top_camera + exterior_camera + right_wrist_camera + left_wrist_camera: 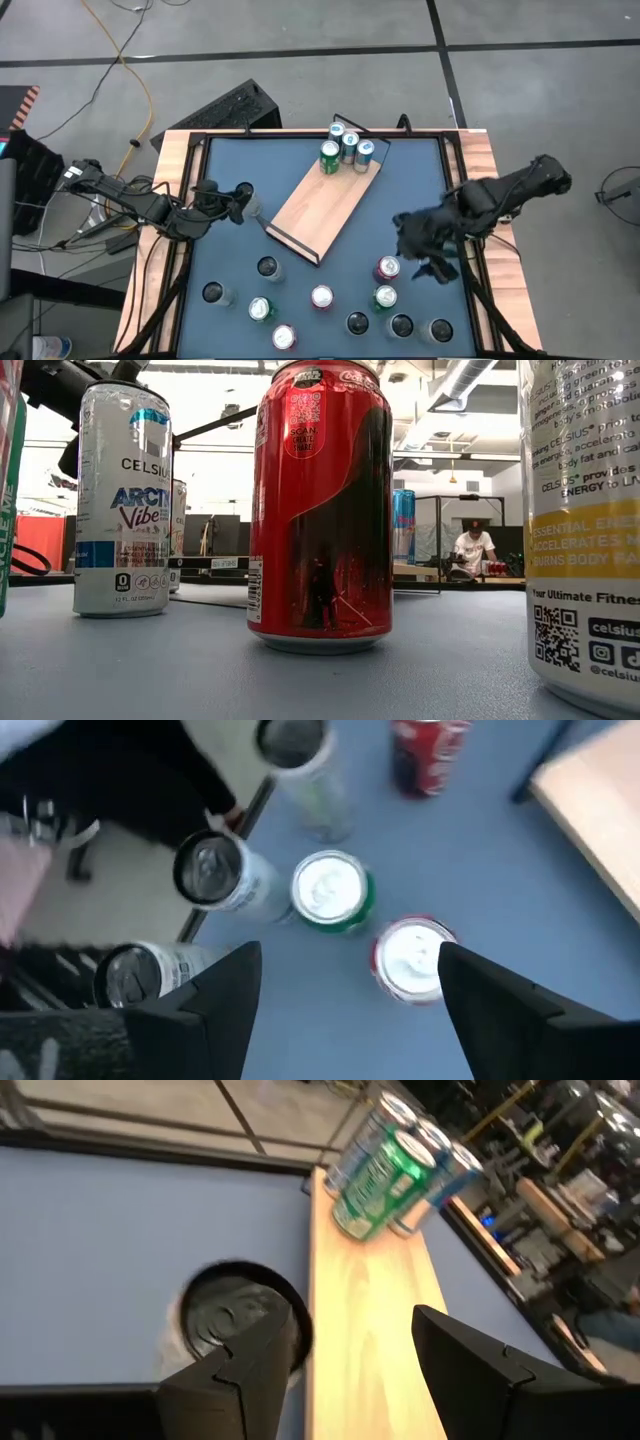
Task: Place canned beverage on shelf
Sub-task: Put right green soda can on the shelf aligned with the other green soda can
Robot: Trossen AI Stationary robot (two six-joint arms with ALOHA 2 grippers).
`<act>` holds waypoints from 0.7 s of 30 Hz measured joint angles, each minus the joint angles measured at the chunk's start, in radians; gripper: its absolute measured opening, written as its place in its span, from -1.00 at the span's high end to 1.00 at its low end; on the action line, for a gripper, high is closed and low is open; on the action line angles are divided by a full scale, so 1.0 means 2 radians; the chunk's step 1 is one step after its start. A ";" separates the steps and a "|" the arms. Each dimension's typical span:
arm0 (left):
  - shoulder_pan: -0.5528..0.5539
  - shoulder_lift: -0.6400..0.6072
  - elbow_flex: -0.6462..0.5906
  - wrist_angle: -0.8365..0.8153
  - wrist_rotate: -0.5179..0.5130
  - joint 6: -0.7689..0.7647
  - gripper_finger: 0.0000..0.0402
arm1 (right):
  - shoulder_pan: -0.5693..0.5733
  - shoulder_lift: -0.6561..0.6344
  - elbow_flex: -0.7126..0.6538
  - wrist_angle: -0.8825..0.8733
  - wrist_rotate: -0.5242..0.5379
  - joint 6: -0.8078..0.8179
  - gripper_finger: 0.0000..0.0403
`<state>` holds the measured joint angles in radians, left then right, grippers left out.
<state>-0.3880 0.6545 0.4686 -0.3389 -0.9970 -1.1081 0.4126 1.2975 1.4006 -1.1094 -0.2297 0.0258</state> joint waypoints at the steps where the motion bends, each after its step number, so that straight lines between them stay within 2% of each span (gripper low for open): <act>1: 0.000 0.000 0.000 0.000 0.007 -0.001 0.03 | 0.007 0.009 0.000 0.007 0.001 -0.013 -0.44; 5: 0.000 0.000 0.000 0.000 0.022 -0.011 0.03 | 0.029 0.034 0.000 0.018 0.019 -0.071 -0.44; 9: 0.000 0.000 0.000 0.000 0.017 -0.029 0.03 | 0.033 0.042 0.000 0.028 0.039 -0.136 -0.44; 16: 0.000 0.000 0.000 0.004 0.025 -0.040 0.03 | 0.040 0.084 0.000 0.030 0.026 -0.147 -0.46; 21: 0.000 0.000 0.000 0.006 0.034 -0.032 0.03 | 0.061 0.133 0.000 0.031 0.018 -0.177 -0.55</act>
<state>-0.3882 0.6548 0.4686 -0.3267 -0.9288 -1.1713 0.5341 1.5627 1.4014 -1.0470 -0.1936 -0.3288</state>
